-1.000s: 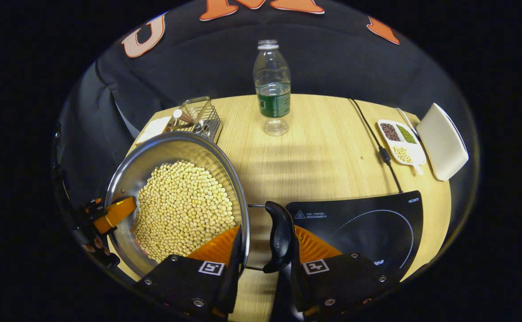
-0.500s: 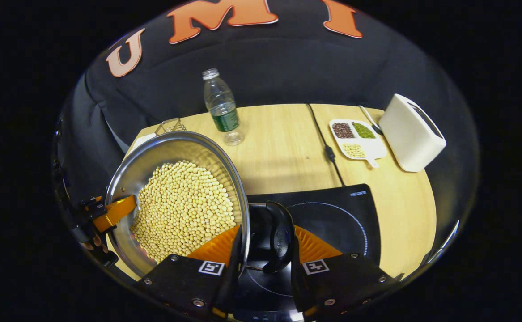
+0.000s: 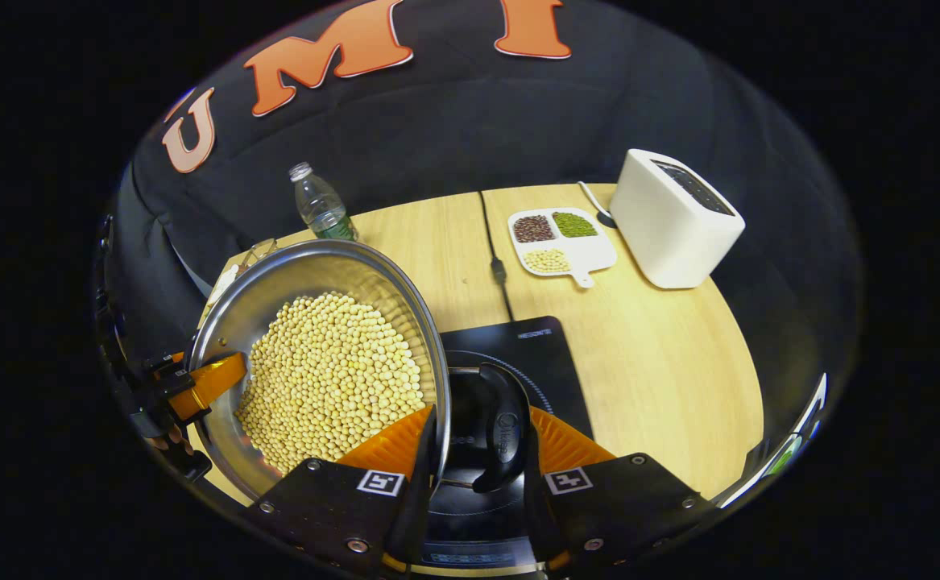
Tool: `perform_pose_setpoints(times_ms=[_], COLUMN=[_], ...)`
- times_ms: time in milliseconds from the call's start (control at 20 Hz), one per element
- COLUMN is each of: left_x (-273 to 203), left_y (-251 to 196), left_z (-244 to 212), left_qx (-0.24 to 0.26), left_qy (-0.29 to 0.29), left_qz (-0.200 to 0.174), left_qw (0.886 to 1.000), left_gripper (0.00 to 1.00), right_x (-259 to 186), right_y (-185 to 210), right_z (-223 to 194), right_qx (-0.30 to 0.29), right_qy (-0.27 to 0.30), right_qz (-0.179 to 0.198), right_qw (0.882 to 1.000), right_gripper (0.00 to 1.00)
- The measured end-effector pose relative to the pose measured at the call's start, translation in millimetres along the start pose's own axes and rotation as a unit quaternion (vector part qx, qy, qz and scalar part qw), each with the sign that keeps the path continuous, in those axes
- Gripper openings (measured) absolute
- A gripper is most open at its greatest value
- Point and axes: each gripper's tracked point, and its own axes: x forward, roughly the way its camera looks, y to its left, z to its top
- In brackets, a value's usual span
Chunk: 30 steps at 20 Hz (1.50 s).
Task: First push the handle of the pot to place it horizontally, then grasp the pot with both hands and set it on the induction cooktop.
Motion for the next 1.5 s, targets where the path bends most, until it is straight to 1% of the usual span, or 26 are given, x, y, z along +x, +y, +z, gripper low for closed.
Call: perform_pose_setpoints(times_ms=[100,150,200,500,550,600,650,800,850,900,950,1000,1150,1200,1500], left_x=[-0.4,0.7,-0.1,-2.5,-3.5,-3.4,-4.1,-5.1,-6.8,-3.2,-0.8,0.8,3.1,4.0,11.3], left_y=[1.9,2.7,1.7,2.0,1.6,2.1,1.8,1.1,1.1,-2.6,-4.4,-5.0,-7.3,-7.7,-7.4], left_z=[2.0,3.0,2.3,4.5,4.1,4.1,4.8,4.3,3.2,-1.0,-3.6,-5.2,-9.3,-9.8,-12.8], left_qx=[0.005,0.007,0.008,0.006,0.005,0.004,0.003,0.002,0.002,0.001,0.0,-0.002,-0.009,-0.012,-0.018], left_qy=[0.0,-0.001,0.0,0.004,0.005,0.006,0.006,0.014,0.019,0.024,0.028,0.031,0.04,0.043,0.044], left_qz=[-0.005,-0.008,-0.009,-0.01,-0.009,-0.008,-0.006,0.0,0.002,0.003,0.004,0.005,0.007,0.007,0.006], left_qw=[1.0,1.0,1.0,1.0,1.0,1.0,1.0,1.0,1.0,1.0,1.0,1.0,0.999,0.999,0.999], left_gripper=[0.62,0.62,0.62,0.62,0.62,0.62,0.64,0.62,0.62,0.62,0.62,0.62,0.62,0.62,0.62], right_x=[-2.1,-0.9,-0.5,5.2,5.0,5.2,5.6,5.8,4.8,4.8,4.4,5.7,5.9,7.1,10.2], right_y=[1.5,3.2,4.3,9.3,9.2,8.9,7.3,8.1,7.9,8.1,6.7,6.7,6.7,7.8,7.4], right_z=[-0.1,-0.3,0.2,-0.7,-0.6,0.8,0.8,3.6,2.8,3.3,3.7,6.2,8.2,10.0,11.1], right_qx=[0.003,0.004,0.007,0.009,0.008,0.008,0.007,0.001,-0.003,-0.005,-0.008,-0.01,-0.016,-0.017,-0.022], right_qy=[0.0,0.0,0.0,0.006,0.007,0.008,0.01,0.021,0.028,0.032,0.036,0.038,0.046,0.046,0.048], right_qz=[-0.004,-0.006,-0.007,-0.009,-0.009,-0.007,-0.006,0.0,0.002,0.004,0.006,0.007,0.007,0.006,0.005], right_qw=[1.0,1.0,1.0,1.0,1.0,1.0,1.0,1.0,1.0,0.999,0.999,0.999,0.999,0.999,0.999], right_gripper=[0.49,0.45,0.49,0.49,0.53,0.49,0.49,0.49,0.45,0.49,0.49,0.45,0.45,0.49,0.49])
